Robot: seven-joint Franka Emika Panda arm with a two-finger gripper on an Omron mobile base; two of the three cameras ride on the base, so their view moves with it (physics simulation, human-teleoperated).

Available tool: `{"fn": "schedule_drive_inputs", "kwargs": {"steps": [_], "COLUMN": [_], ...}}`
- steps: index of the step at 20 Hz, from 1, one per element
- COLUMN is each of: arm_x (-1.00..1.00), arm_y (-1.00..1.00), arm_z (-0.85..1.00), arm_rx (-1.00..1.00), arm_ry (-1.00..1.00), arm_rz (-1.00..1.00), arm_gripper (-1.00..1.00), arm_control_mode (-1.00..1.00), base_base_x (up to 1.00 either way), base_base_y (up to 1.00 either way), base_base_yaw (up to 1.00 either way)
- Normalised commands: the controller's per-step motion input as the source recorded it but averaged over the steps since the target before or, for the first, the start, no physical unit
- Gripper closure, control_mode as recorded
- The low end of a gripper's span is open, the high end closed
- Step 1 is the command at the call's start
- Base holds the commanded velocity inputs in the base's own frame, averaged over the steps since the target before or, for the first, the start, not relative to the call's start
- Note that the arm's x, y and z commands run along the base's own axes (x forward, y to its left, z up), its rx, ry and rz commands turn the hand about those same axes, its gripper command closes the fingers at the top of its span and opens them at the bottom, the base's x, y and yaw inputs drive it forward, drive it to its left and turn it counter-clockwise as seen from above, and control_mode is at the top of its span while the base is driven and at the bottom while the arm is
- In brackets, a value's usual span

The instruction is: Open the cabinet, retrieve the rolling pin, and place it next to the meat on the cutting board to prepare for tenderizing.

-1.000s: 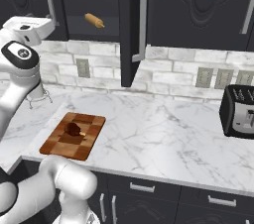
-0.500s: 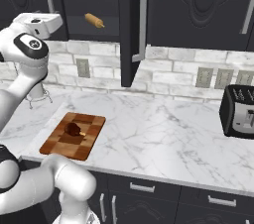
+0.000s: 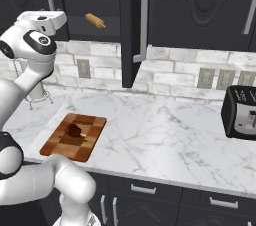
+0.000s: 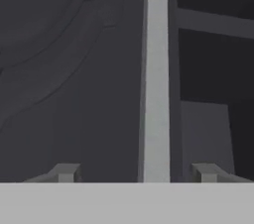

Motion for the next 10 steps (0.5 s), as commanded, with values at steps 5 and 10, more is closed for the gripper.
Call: {"fn": "schedule_drive_inputs", "kwargs": {"steps": [5,10], "arm_x": [0.34,0.39], "arm_y": [0.16,0.14], "arm_z": [-0.08,-0.06], "arm_rx": [0.00,0.00], "arm_ry": [0.02,0.01], "arm_rz": [0.07,0.08], "arm_gripper": [1.00,1.00], "arm_control_mode": [-1.00,-1.00], "base_base_x": [0.00,0.00], "base_base_y": [0.00,0.00], "base_base_yaw": [0.00,0.00]}}
